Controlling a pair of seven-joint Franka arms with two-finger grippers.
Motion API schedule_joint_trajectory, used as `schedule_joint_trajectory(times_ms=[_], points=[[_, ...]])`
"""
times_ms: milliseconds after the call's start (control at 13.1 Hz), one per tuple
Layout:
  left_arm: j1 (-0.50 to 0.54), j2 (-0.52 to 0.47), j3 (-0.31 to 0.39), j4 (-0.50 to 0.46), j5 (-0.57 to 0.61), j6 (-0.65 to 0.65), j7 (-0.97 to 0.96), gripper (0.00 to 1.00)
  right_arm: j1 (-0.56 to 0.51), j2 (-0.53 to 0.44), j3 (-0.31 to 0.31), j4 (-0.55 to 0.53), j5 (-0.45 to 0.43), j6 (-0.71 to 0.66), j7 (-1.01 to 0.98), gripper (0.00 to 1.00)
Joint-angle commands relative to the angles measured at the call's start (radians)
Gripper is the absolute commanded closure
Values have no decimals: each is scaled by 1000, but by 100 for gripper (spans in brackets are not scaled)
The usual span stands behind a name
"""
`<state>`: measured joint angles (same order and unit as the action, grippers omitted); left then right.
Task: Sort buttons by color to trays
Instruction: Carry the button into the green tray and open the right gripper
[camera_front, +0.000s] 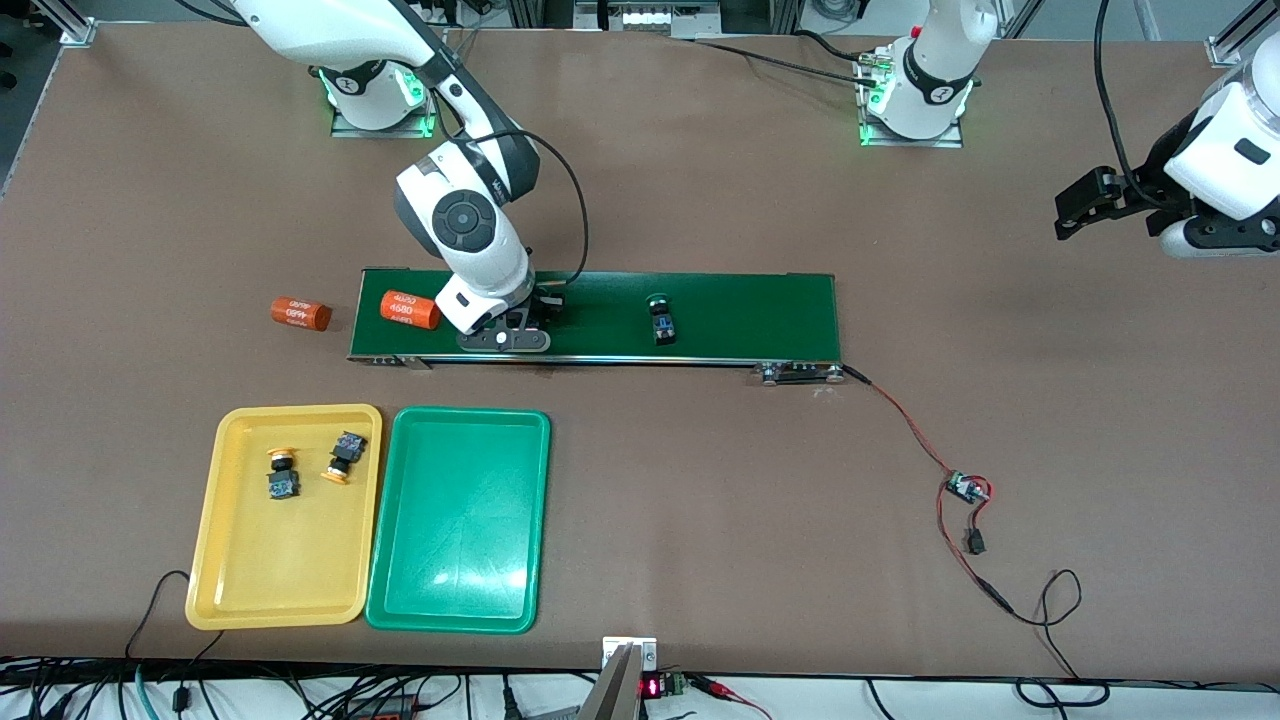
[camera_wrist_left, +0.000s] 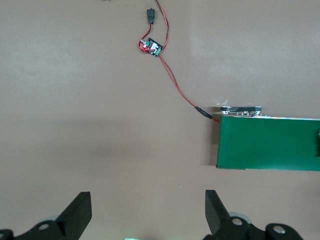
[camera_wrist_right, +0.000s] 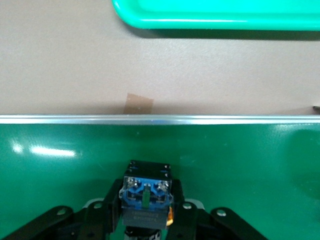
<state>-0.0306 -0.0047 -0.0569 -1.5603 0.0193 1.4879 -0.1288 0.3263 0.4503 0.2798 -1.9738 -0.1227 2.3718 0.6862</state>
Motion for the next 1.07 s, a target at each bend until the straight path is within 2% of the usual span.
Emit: schedule_joint_trajectory(times_ms=[0, 305, 533, 762, 990], points=[[-2, 6, -6, 29, 13, -25, 21, 0, -10, -5, -17, 48, -15, -23, -22, 89], [1, 8, -4, 28, 11, -25, 24, 0, -26, -10, -48, 254, -2, -216, -120, 89], [3, 8, -4, 29, 11, -25, 24, 0, -55, 19, -79, 340, -1, -213, -201, 89], [1, 8, -4, 29, 13, -25, 23, 0, -79, 117, -113, 424, -3, -201, -307, 88], [4, 6, -6, 28, 10, -31, 21, 0, -81, 185, -157, 434, -2, -77, -408, 88]])
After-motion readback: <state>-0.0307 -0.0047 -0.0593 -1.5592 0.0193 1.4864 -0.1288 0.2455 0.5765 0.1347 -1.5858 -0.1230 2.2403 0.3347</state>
